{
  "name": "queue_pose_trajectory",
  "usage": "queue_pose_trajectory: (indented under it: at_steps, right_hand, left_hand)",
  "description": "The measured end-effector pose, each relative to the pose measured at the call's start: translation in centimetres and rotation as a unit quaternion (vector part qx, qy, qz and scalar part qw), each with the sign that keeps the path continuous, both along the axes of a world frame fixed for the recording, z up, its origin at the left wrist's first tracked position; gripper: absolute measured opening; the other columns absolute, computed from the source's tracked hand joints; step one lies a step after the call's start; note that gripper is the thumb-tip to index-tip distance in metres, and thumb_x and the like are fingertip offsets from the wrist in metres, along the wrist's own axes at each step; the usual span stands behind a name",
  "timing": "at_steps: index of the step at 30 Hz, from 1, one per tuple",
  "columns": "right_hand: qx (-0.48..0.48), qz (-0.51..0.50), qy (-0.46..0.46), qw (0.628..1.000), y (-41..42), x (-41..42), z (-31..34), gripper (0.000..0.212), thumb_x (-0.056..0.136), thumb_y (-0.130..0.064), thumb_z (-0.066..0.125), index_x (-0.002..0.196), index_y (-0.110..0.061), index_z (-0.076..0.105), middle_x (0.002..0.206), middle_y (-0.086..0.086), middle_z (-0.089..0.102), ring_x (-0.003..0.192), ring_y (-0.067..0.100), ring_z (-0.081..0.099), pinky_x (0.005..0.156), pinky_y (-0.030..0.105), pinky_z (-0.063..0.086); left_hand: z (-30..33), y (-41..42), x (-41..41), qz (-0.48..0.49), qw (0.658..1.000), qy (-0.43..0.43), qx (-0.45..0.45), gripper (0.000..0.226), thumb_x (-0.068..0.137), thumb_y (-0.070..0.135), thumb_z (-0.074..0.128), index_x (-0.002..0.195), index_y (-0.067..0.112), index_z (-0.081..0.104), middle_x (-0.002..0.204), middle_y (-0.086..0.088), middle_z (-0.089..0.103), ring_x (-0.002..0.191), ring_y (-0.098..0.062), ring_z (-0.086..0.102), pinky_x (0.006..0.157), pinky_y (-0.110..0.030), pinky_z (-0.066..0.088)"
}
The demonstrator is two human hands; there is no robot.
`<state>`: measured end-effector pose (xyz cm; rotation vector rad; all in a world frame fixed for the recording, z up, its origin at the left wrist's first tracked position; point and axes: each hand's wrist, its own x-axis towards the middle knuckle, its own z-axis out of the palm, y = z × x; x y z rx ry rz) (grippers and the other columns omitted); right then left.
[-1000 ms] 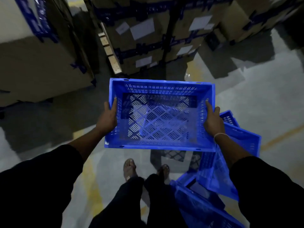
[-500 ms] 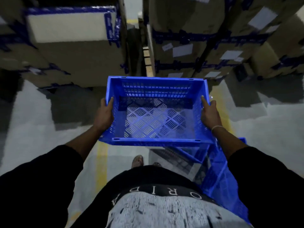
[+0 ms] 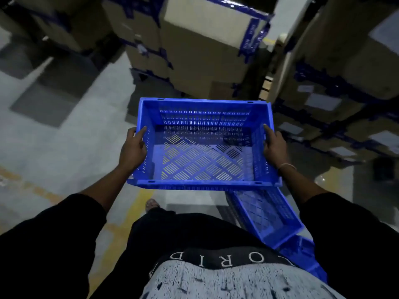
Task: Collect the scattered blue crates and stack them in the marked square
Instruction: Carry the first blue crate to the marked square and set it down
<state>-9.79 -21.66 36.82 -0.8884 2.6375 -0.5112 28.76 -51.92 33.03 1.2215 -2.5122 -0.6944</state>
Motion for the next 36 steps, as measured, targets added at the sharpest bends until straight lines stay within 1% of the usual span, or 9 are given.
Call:
queue_pose_trajectory:
  at_steps: [5, 8, 11, 14, 19, 22, 25, 31, 36]
  right_hand:
    - [0.003, 0.091, 0.014, 0.996, -10.3, 3.8, 0.2, 0.063, 0.093, -0.01, 0.051, 0.15, -0.03, 0.033, 0.118, 0.019, 0.048, 0.098, 0.043, 0.056, 0.082, 0.046, 0.047]
    - [0.006, 0.128, 0.024, 0.991, -16.6, 6.7, 0.2, 0.068, 0.09, -0.007, 0.051, 0.15, -0.032, 0.032, 0.109, 0.017, 0.045, 0.089, 0.043, 0.055, 0.076, 0.045, 0.047]
    - [0.004, 0.16, 0.019, 0.987, -22.9, 10.5, 0.4, 0.071, 0.089, -0.006, 0.051, 0.151, -0.034, 0.031, 0.112, 0.017, 0.044, 0.09, 0.041, 0.055, 0.077, 0.043, 0.045]
    - [0.001, 0.194, 0.018, 0.981, -29.4, 14.4, 0.7, 0.068, 0.091, -0.008, 0.051, 0.151, -0.032, 0.031, 0.117, 0.018, 0.045, 0.093, 0.042, 0.055, 0.08, 0.043, 0.045]
    - [-0.005, 0.267, 0.031, 0.963, -39.8, 20.5, 0.7, 0.074, 0.086, -0.004, 0.055, 0.152, -0.028, 0.032, 0.108, 0.017, 0.045, 0.086, 0.04, 0.054, 0.075, 0.041, 0.043]
    - [-0.014, 0.294, 0.039, 0.955, -45.3, 23.9, 0.5, 0.075, 0.083, -0.002, 0.054, 0.151, -0.029, 0.033, 0.108, 0.016, 0.045, 0.084, 0.042, 0.055, 0.075, 0.045, 0.047]
    - [-0.022, 0.331, 0.045, 0.942, -50.9, 26.9, 0.4, 0.074, 0.084, -0.001, 0.054, 0.15, -0.027, 0.035, 0.109, 0.018, 0.045, 0.082, 0.045, 0.055, 0.073, 0.046, 0.049]
    - [-0.037, 0.395, 0.046, 0.917, -63.5, 32.6, -0.5, 0.063, 0.09, -0.005, 0.049, 0.148, -0.028, 0.038, 0.115, 0.02, 0.048, 0.087, 0.046, 0.056, 0.074, 0.045, 0.049]
    - [-0.049, 0.452, 0.037, 0.89, -75.7, 37.1, -1.8, 0.061, 0.092, -0.006, 0.049, 0.148, -0.025, 0.038, 0.115, 0.019, 0.049, 0.096, 0.044, 0.056, 0.081, 0.045, 0.048]
  left_hand:
    - [-0.3, -3.2, 8.2, 0.09, 0.995, 0.026, 0.016, 0.057, 0.092, 0.007, 0.051, 0.147, 0.021, 0.045, 0.143, -0.009, 0.039, 0.103, -0.037, 0.062, 0.076, -0.048, 0.056]
    - [-0.5, -6.2, 12.7, 0.13, 0.991, 0.028, 0.02, 0.055, 0.093, 0.007, 0.049, 0.147, 0.019, 0.045, 0.143, -0.01, 0.039, 0.102, -0.038, 0.062, 0.076, -0.047, 0.055]
    - [-0.6, -9.7, 17.5, 0.161, 0.986, 0.029, 0.022, 0.054, 0.095, 0.009, 0.048, 0.148, 0.019, 0.043, 0.144, -0.009, 0.038, 0.1, -0.038, 0.061, 0.077, -0.048, 0.055]
    - [-0.7, -13.0, 22.5, 0.195, 0.98, 0.033, 0.025, 0.052, 0.097, 0.01, 0.046, 0.148, 0.019, 0.043, 0.145, -0.009, 0.037, 0.099, -0.038, 0.061, 0.077, -0.047, 0.055]
    - [-0.7, -17.3, 30.2, 0.258, 0.965, 0.042, 0.021, 0.052, 0.098, 0.01, 0.046, 0.149, 0.02, 0.042, 0.147, -0.008, 0.038, 0.1, -0.036, 0.062, 0.076, -0.045, 0.054]
    - [-0.6, -19.4, 33.8, 0.293, 0.955, 0.045, 0.016, 0.052, 0.099, 0.01, 0.046, 0.15, 0.02, 0.042, 0.149, -0.009, 0.039, 0.107, -0.035, 0.06, 0.078, -0.042, 0.052]
    - [-0.6, -21.8, 37.1, 0.323, 0.945, 0.049, 0.004, 0.053, 0.098, 0.008, 0.047, 0.15, 0.019, 0.043, 0.149, -0.011, 0.041, 0.116, -0.034, 0.057, 0.084, -0.042, 0.051]
    - [-2.1, -27.4, 42.9, 0.378, 0.925, 0.048, -0.006, 0.052, 0.097, 0.008, 0.047, 0.148, 0.018, 0.044, 0.148, -0.013, 0.043, 0.126, -0.034, 0.052, 0.095, -0.047, 0.051]
    - [-2.5, -34.2, 46.4, 0.435, 0.899, 0.043, -0.001, 0.054, 0.095, 0.007, 0.049, 0.147, 0.018, 0.045, 0.147, -0.013, 0.044, 0.126, -0.034, 0.052, 0.095, -0.046, 0.051]
